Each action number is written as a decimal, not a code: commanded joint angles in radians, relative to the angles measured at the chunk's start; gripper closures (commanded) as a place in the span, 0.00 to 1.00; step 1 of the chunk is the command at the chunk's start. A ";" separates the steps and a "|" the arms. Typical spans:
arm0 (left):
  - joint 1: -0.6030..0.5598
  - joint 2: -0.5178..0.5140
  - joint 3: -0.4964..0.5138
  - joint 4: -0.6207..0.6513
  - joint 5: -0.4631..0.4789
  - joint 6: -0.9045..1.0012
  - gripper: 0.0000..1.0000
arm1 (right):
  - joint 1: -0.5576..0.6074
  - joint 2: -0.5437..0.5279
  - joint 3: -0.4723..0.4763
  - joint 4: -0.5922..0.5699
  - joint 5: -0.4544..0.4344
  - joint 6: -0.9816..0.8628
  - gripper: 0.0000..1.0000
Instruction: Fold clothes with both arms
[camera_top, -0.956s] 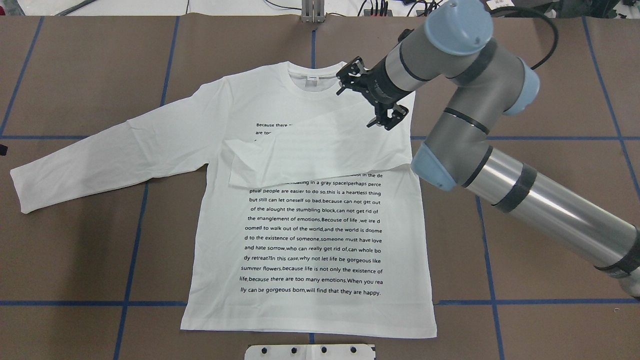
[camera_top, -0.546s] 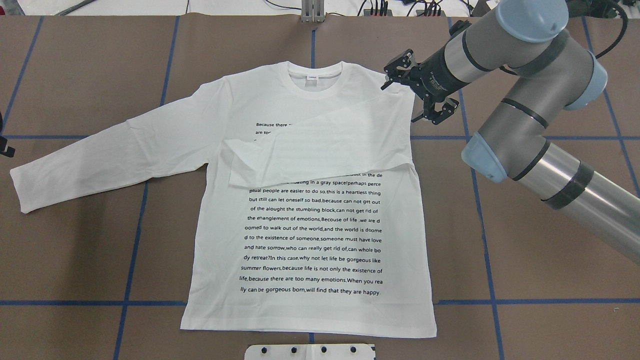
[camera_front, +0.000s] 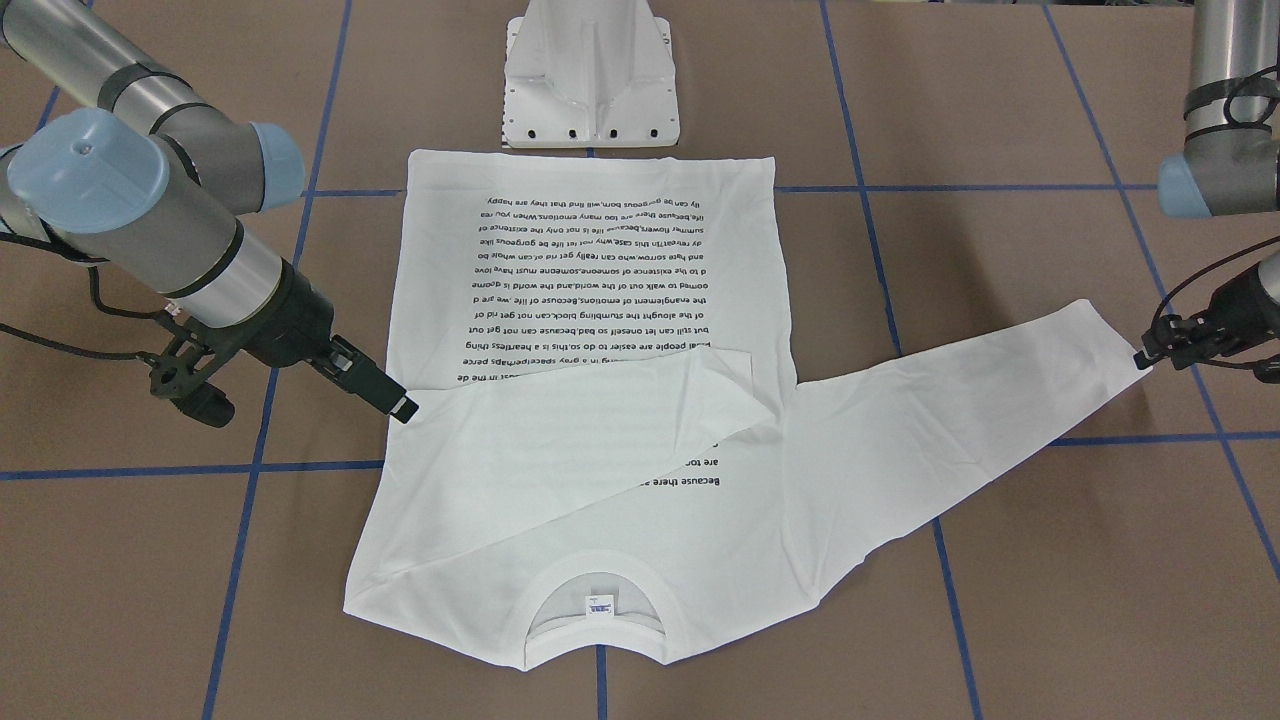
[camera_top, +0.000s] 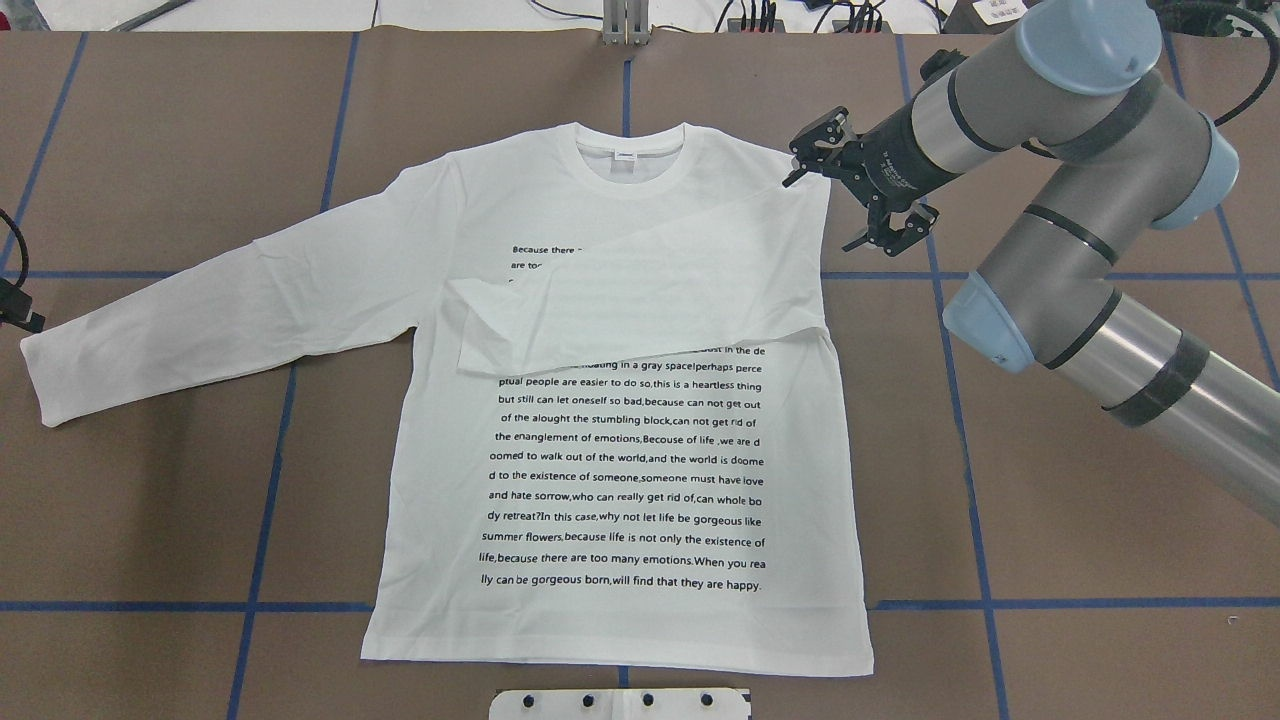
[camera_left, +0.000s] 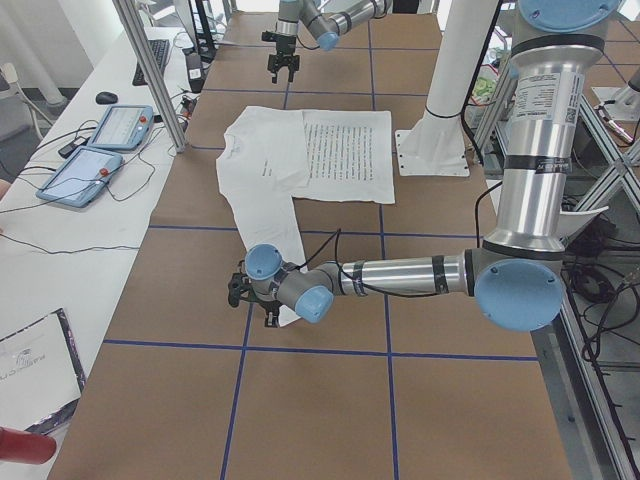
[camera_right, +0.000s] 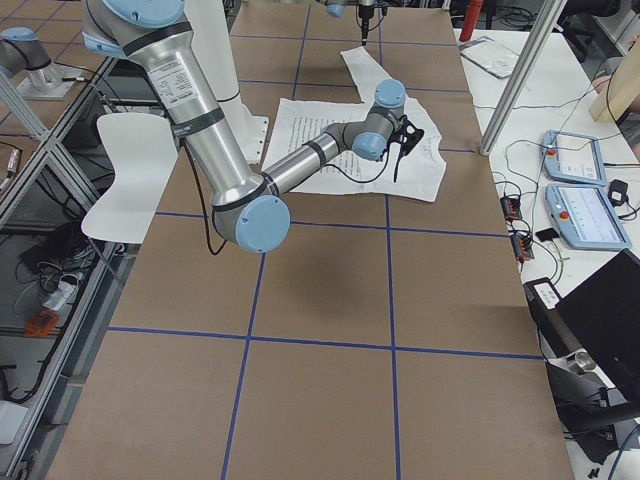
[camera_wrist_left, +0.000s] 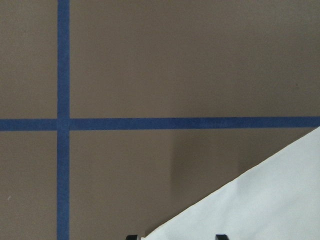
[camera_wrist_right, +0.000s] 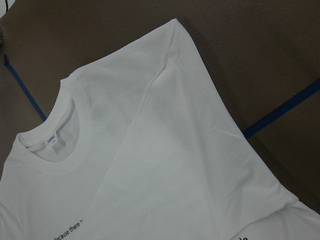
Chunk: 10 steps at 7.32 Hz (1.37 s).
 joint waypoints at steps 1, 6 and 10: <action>0.009 -0.007 0.024 0.000 0.001 0.000 0.43 | 0.000 -0.010 0.008 0.000 -0.006 0.000 0.02; 0.035 -0.016 0.056 -0.003 0.004 0.001 0.54 | -0.001 -0.018 0.008 0.000 -0.012 0.000 0.02; 0.035 -0.013 0.044 -0.003 0.000 -0.002 1.00 | -0.001 -0.018 0.024 -0.001 -0.015 0.006 0.02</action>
